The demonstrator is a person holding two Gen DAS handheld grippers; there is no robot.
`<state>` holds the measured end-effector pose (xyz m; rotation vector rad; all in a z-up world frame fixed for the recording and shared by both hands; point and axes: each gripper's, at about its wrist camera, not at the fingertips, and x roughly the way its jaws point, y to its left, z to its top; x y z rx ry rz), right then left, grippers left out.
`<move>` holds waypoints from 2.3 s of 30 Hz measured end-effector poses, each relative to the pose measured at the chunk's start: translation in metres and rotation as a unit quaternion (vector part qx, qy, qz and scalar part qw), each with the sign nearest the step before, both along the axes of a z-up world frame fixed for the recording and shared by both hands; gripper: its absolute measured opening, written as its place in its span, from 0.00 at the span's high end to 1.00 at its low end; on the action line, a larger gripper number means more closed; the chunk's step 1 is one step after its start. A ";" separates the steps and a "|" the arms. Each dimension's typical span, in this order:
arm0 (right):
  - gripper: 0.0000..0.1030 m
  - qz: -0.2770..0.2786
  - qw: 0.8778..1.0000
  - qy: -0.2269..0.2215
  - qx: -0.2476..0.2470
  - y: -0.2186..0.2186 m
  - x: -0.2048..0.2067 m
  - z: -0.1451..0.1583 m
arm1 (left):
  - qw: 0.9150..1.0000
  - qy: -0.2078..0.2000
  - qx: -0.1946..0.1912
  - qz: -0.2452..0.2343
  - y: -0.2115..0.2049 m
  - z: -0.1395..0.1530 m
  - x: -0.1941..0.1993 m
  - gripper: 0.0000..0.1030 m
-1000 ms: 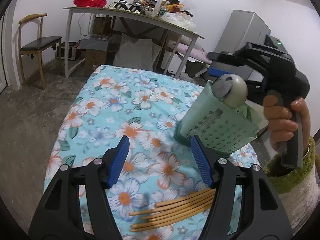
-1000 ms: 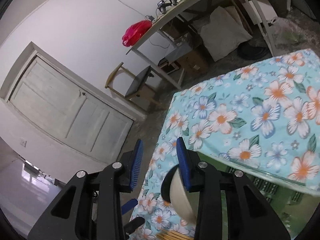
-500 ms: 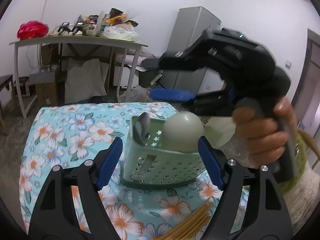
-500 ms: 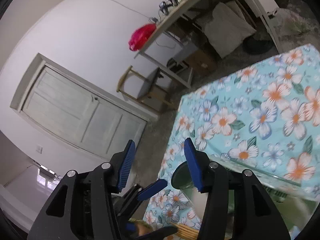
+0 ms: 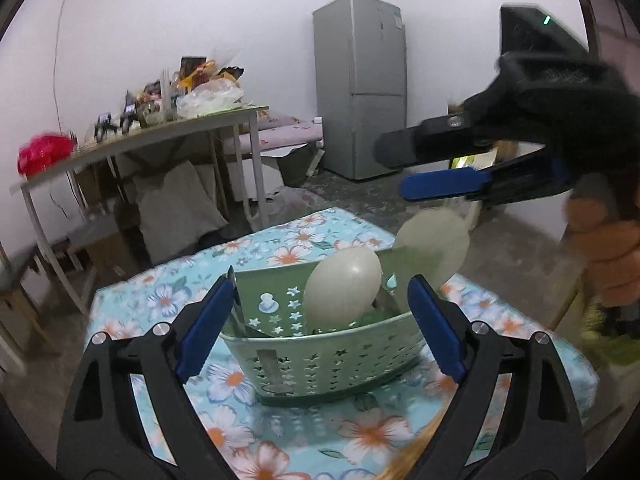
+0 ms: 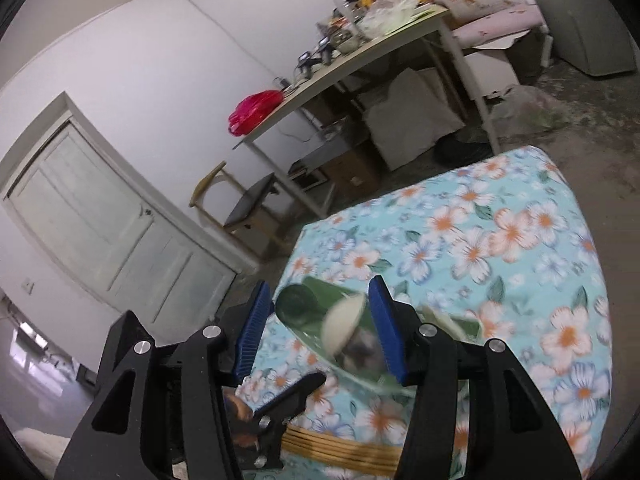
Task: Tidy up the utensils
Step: 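Push the metal spoon down into the green caddy with the right tool, then move both tools over the bamboo chopsticks on the quilt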
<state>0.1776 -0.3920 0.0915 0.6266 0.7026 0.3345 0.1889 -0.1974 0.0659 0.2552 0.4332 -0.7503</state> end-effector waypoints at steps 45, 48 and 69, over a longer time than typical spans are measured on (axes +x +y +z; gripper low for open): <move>0.87 -0.074 0.936 0.017 -0.345 0.064 -0.005 -0.028 | 0.991 0.039 -0.116 0.048 0.038 0.038 0.040 0.18; 0.89 -0.103 0.932 0.022 -0.347 0.053 -0.014 -0.029 | 0.995 0.030 -0.085 0.029 0.017 0.035 0.035 0.18; 0.93 -0.142 0.951 0.026 -0.273 0.028 -0.034 -0.042 | 0.984 0.026 -0.004 0.177 -0.001 0.009 0.061 0.17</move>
